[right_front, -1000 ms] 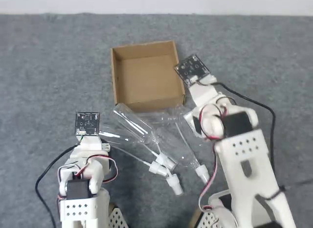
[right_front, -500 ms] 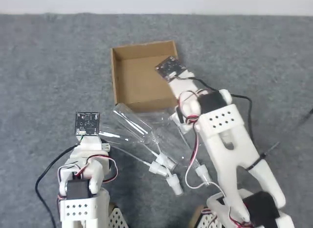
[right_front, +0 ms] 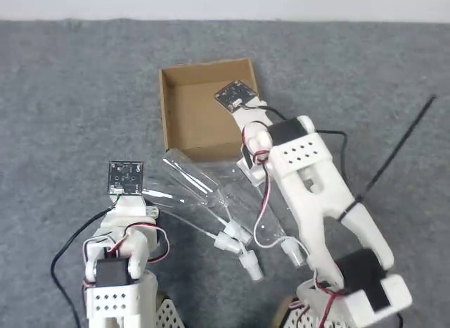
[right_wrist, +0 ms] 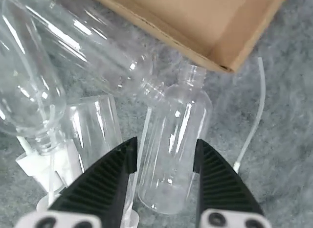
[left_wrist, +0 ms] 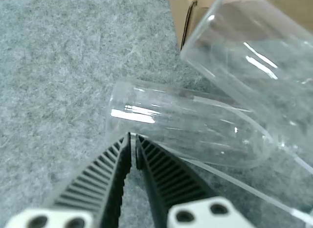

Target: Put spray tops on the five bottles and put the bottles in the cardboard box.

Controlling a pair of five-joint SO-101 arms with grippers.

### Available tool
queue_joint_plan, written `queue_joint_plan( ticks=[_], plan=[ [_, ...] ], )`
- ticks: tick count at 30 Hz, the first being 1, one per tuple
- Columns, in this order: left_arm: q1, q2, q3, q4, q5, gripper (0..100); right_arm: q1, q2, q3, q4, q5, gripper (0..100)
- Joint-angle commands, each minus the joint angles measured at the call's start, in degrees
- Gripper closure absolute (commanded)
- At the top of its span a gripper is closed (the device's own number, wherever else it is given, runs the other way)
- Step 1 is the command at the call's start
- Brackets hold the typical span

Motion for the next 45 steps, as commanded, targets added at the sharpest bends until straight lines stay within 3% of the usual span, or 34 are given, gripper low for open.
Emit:
queue_joint_plan(
  ticks=[1, 14, 19, 45],
  plan=[
    [0.0, -0.79, -0.84, 0.18, 0.0, 99, -0.13, 1.19, -4.57, -0.84, -0.35, 85.3],
    [0.0, -0.79, -0.84, 0.18, 0.0, 99, 3.56, 7.43, -6.95, -0.92, -0.18, 84.9],
    [0.0, -0.79, -0.84, 0.18, 0.09, 99, 3.56, 9.89, -6.77, -2.33, -0.18, 76.4],
    [0.0, -0.79, -0.84, 0.18, 0.09, 99, 3.82, 18.86, -6.59, -4.44, -0.7, 77.2]
  ],
)
